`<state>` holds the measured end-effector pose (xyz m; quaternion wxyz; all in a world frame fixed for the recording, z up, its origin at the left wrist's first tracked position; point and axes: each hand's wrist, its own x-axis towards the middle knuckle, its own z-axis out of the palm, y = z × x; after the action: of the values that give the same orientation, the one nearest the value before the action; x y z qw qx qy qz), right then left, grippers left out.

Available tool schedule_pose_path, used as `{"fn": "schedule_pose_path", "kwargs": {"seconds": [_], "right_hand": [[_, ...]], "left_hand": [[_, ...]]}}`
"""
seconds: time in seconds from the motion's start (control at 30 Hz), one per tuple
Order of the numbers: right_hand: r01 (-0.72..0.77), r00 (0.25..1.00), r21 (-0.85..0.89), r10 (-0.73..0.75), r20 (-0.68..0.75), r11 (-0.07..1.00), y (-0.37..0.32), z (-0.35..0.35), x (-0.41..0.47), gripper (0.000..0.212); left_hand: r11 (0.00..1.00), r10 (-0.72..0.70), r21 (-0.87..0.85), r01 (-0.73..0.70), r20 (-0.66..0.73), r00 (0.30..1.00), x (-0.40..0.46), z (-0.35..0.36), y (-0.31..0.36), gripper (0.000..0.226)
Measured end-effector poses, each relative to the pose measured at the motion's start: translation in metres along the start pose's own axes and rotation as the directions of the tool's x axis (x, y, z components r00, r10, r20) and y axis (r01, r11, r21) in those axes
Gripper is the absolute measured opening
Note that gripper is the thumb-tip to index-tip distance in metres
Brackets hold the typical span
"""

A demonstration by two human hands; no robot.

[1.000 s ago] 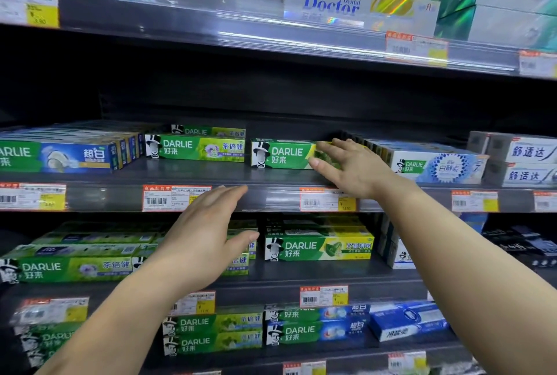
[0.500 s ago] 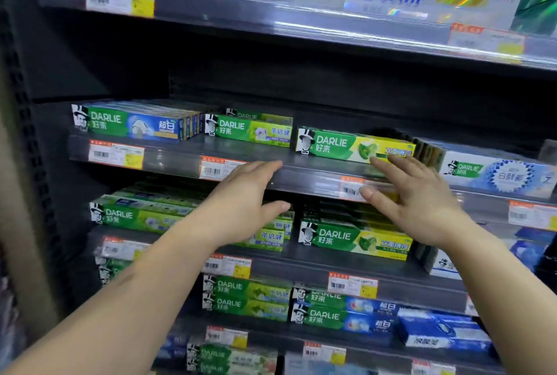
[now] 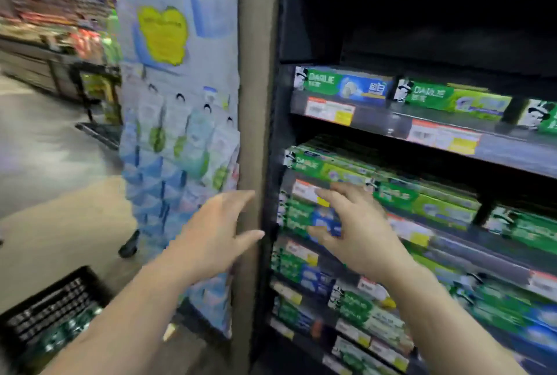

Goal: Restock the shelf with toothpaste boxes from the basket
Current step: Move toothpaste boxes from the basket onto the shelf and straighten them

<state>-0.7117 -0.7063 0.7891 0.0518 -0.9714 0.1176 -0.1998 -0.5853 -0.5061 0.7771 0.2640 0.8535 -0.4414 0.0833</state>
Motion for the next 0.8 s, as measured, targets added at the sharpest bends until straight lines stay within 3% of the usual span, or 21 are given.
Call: {"fn": "schedule_pose_path", "kwargs": {"seconds": [0.2,0.43,0.57,0.8], "right_hand": [[0.184,0.968,0.157,-0.207,0.143,0.97,-0.209,0.136,0.057,0.066],[0.146,0.935,0.376,-0.252,0.251,0.915,-0.428,0.271,0.099,0.065],[0.102,0.905,0.393,-0.249,0.345,0.914,-0.476,0.338,0.124,0.066],[-0.001,0.811,0.325,-0.19,0.554,0.946,-0.49,0.49,0.164,0.067]], "left_hand": [[0.967,-0.237,0.098,0.234,0.025,0.971,-0.114,-0.069,-0.2,0.069],[0.873,-0.476,0.157,0.462,0.066,0.877,-0.224,-0.136,-0.398,0.067],[0.84,-0.536,0.152,0.521,0.088,0.839,-0.241,-0.138,-0.473,0.067],[0.794,-0.606,0.15,0.589,0.115,0.787,-0.231,-0.08,-0.594,0.067]]}}
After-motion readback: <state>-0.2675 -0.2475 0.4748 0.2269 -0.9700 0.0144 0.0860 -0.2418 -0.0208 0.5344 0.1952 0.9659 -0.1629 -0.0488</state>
